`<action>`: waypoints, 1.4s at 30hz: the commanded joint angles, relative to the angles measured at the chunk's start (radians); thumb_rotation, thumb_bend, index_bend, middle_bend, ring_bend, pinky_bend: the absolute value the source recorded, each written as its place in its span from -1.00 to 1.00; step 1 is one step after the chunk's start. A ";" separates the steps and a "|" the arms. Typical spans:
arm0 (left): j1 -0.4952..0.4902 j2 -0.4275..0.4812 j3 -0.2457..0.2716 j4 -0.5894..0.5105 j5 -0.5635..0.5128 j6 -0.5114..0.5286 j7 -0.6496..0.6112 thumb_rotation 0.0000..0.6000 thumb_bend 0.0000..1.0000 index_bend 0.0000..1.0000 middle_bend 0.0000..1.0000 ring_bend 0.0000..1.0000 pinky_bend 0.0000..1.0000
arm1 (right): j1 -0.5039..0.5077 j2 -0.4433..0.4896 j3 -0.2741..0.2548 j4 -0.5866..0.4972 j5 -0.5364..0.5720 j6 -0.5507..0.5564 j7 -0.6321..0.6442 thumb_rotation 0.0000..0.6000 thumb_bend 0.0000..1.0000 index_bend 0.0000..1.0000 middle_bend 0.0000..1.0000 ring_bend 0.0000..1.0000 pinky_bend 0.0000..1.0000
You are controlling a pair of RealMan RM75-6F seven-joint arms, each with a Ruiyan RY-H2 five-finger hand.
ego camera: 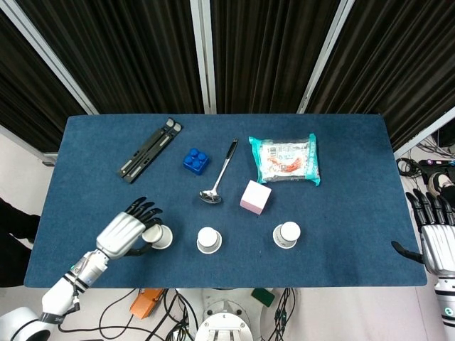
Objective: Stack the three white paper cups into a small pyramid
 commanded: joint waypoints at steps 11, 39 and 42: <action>-0.128 -0.129 -0.063 -0.030 -0.084 -0.141 0.210 0.90 -0.24 -0.23 -0.65 -0.82 -1.00 | -0.010 0.004 -0.001 0.011 0.011 0.004 0.017 1.00 -0.62 -1.00 -0.81 -1.00 -1.00; -0.170 -0.162 -0.040 -0.031 -0.225 -0.145 0.324 0.90 -0.39 -0.46 -0.66 -0.84 -1.00 | -0.010 -0.002 -0.001 0.024 0.019 -0.011 0.029 1.00 -0.62 -1.00 -0.81 -1.00 -1.00; -0.173 -0.159 -0.036 -0.037 -0.235 -0.144 0.330 0.90 -0.43 -0.51 -0.70 -0.85 -1.00 | -0.001 0.003 -0.005 0.015 0.021 -0.035 0.034 1.00 -0.62 -1.00 -0.81 -1.00 -1.00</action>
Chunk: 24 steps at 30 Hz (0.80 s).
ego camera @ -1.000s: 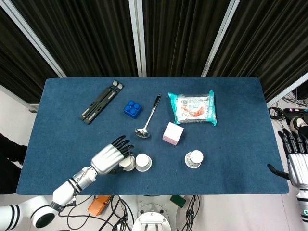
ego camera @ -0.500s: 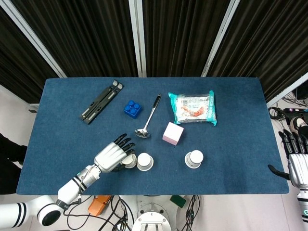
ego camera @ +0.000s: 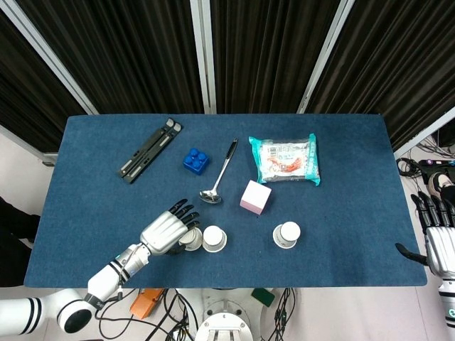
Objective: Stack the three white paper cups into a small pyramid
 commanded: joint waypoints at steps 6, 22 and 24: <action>0.005 0.016 0.013 -0.027 -0.003 0.029 0.015 0.90 -0.54 -0.60 -0.72 -0.86 -1.00 | 0.064 0.028 -0.027 -0.049 -0.055 -0.108 0.012 1.00 -0.62 -1.00 -0.85 -1.00 -1.00; 0.188 0.141 0.042 -0.016 0.091 0.352 -0.172 0.90 -0.68 -0.63 -0.75 -0.87 -1.00 | 0.426 -0.019 -0.017 -0.177 -0.124 -0.617 -0.145 1.00 -0.43 -0.77 -0.87 -1.00 -0.98; 0.205 0.155 0.047 -0.009 0.082 0.364 -0.194 0.90 -0.69 -0.63 -0.75 -0.87 -1.00 | 0.447 -0.038 -0.013 -0.178 -0.103 -0.648 -0.175 1.00 -0.38 -0.72 -0.87 -1.00 -0.97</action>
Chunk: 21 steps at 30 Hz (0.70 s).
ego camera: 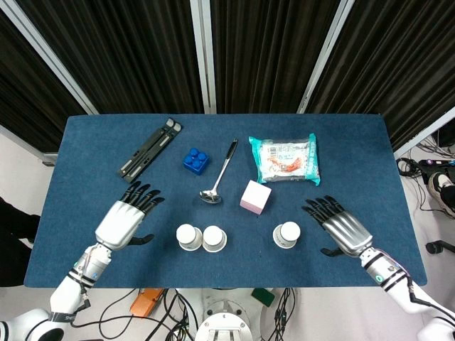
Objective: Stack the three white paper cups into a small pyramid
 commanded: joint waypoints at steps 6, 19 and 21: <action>0.068 0.047 0.020 0.032 -0.010 0.058 -0.084 0.90 -0.69 -0.63 -0.75 -0.88 -1.00 | 0.098 -0.079 0.021 -0.018 0.102 -0.124 -0.139 1.00 -0.28 -0.61 -0.87 -1.00 -0.96; 0.107 0.065 0.015 0.055 0.001 0.081 -0.131 0.90 -0.69 -0.63 -0.75 -0.88 -1.00 | 0.132 -0.105 0.016 -0.013 0.173 -0.125 -0.185 1.00 -0.11 -0.09 -0.83 -1.00 -0.96; 0.116 0.069 0.013 0.061 0.000 0.088 -0.139 0.91 -0.69 -0.63 -0.75 -0.88 -1.00 | 0.131 -0.087 0.018 -0.035 0.174 -0.109 -0.179 1.00 -0.11 -0.06 -0.82 -1.00 -0.96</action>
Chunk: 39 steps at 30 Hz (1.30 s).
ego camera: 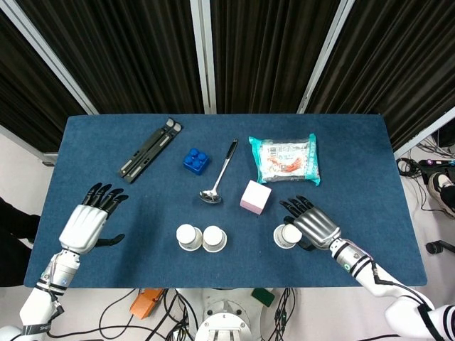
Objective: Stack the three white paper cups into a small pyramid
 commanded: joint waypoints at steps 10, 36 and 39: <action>0.068 0.024 0.008 0.051 -0.041 0.034 -0.058 0.92 -0.69 -0.63 -0.75 -0.88 -1.00 | 0.112 0.121 0.111 -0.197 -0.019 -0.002 0.124 1.00 -0.11 -0.05 -0.81 -1.00 -0.96; 0.146 -0.013 0.002 0.150 -0.046 0.055 -0.174 0.94 -0.69 -0.63 -0.75 -0.88 -1.00 | 0.691 -0.104 0.165 -0.167 0.643 -0.168 -0.212 1.00 -0.11 -0.16 -0.80 -1.00 -0.96; 0.151 -0.015 0.000 0.156 -0.048 0.054 -0.179 0.94 -0.69 -0.63 -0.75 -0.88 -1.00 | 0.731 -0.118 0.145 -0.162 0.704 -0.145 -0.244 1.00 -0.11 -0.17 -0.80 -1.00 -0.96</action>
